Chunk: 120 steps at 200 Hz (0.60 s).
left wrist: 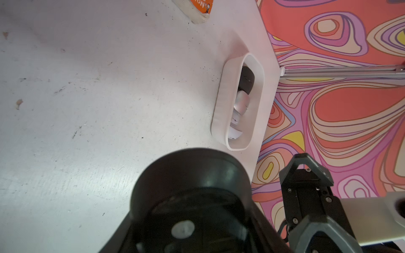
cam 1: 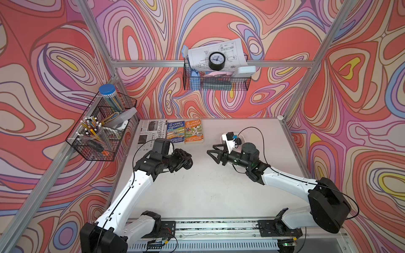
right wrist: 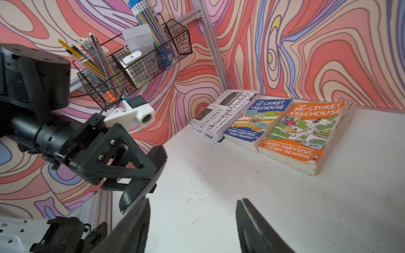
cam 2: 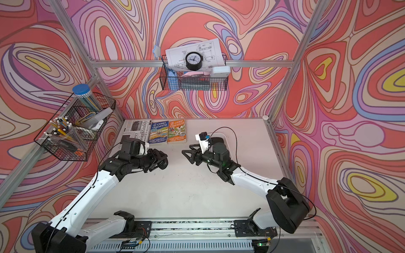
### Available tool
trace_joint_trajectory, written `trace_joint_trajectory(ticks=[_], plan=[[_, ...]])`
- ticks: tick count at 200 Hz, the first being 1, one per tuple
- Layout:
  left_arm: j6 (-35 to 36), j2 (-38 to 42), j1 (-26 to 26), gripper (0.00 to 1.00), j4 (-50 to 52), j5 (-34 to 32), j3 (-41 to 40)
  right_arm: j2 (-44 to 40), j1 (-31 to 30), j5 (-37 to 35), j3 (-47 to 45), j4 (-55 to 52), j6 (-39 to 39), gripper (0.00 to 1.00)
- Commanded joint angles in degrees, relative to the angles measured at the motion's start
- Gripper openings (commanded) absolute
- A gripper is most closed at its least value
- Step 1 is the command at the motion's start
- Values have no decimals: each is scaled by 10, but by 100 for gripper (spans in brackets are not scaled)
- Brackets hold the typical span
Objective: Put the mouse in the storage box
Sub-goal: Pick up the mouse from the center of the board.
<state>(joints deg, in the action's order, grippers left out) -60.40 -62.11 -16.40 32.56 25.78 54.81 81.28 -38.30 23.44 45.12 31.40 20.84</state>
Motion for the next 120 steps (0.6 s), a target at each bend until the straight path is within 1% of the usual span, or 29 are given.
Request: trace_joint_trajectory(ticks=[1,28,66,106,120], plan=[[-2,-3,1,42,-36,22,16,32,-22,7,25,11,24,63],[-4,-5,1,43,-43,9,18,57,-62,-11,41,10,33,64],[-8,-19,1,43,-65,12,17,82,-102,-19,52,13,42,67],[-10,-26,1,43,-79,14,9,117,-126,-46,73,12,69,68],[-9,-25,1,43,-81,13,7,138,-127,-49,92,3,91,67]])
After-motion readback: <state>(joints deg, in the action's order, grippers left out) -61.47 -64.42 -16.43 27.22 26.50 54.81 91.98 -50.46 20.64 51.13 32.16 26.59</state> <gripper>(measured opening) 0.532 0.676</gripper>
